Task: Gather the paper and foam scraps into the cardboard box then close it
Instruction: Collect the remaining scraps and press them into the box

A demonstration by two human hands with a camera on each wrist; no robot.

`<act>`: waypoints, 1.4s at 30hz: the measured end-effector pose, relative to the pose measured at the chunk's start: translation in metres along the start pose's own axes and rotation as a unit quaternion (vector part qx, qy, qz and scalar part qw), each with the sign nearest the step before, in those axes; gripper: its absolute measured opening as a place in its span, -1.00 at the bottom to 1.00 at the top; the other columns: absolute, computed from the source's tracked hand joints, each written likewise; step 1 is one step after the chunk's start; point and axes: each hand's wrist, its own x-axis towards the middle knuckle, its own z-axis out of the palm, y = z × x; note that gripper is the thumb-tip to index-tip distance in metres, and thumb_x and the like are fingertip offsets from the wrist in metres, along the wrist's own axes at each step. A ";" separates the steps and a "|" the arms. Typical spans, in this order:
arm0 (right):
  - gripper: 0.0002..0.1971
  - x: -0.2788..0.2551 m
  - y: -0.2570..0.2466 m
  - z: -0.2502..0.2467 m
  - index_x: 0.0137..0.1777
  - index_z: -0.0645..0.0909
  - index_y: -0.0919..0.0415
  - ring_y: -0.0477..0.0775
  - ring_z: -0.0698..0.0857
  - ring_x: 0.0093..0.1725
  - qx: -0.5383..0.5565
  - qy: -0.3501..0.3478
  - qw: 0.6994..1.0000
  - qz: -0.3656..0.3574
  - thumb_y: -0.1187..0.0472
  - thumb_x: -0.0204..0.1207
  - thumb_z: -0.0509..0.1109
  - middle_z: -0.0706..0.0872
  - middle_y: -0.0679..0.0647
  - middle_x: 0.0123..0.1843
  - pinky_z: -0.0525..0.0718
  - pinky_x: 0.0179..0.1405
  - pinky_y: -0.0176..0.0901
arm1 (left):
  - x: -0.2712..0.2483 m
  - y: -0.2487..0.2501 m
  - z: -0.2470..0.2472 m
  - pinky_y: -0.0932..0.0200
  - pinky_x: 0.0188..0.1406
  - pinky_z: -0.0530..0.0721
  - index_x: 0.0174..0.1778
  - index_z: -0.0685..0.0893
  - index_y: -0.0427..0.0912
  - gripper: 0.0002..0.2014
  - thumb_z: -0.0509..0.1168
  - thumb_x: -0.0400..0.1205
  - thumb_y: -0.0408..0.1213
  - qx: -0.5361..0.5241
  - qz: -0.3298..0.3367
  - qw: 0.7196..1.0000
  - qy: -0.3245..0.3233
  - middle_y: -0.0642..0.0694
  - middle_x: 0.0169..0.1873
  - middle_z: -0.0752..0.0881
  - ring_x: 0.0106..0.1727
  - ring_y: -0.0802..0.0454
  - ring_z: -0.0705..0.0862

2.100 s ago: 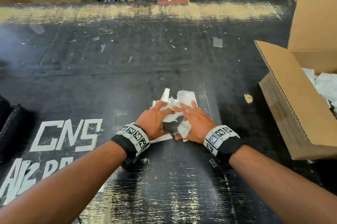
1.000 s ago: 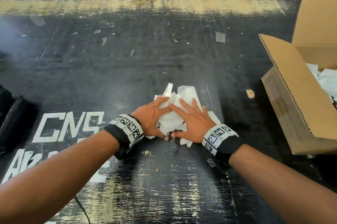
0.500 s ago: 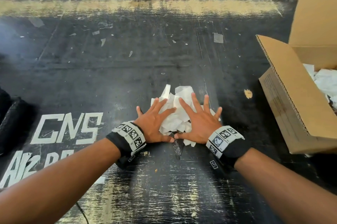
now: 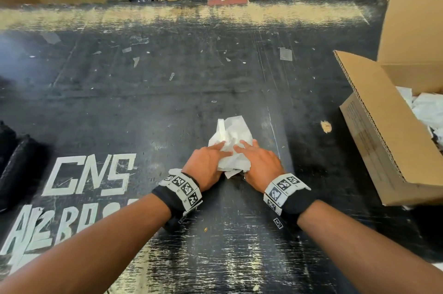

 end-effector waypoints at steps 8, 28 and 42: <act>-0.51 -0.003 -0.009 -0.008 0.47 0.52 0.05 0.23 0.66 0.31 0.010 0.021 1.000 -0.014 0.33 0.53 0.35 0.55 0.05 0.53 0.60 0.22 0.01 | -0.002 0.017 -0.006 0.01 0.27 0.64 0.58 0.51 0.10 -0.57 0.20 0.76 -0.19 0.037 0.006 0.999 -0.009 0.03 0.56 0.54 0.30 -0.13 0.71; -0.39 -0.029 -0.034 -0.075 0.40 0.65 0.18 0.39 0.81 -0.06 0.111 0.318 0.938 -0.084 0.46 0.30 0.55 0.70 0.07 0.41 0.80 -0.09 0.20 | -0.013 0.014 -0.077 0.25 -0.21 0.58 0.19 0.81 0.15 -0.73 0.45 0.60 -0.21 -0.092 0.098 0.953 0.272 0.08 0.24 0.80 -0.14 -0.06 0.79; -0.48 -0.109 -0.029 -0.038 0.34 0.65 0.16 0.28 0.82 -0.03 0.167 0.314 0.928 -0.114 0.45 0.36 0.49 0.75 0.06 0.31 0.81 -0.11 0.09 | -0.082 0.064 -0.034 0.09 0.20 0.73 0.43 0.67 0.22 -0.53 0.45 0.59 -0.22 -0.053 0.049 0.966 0.247 0.18 0.50 0.61 0.27 0.06 0.76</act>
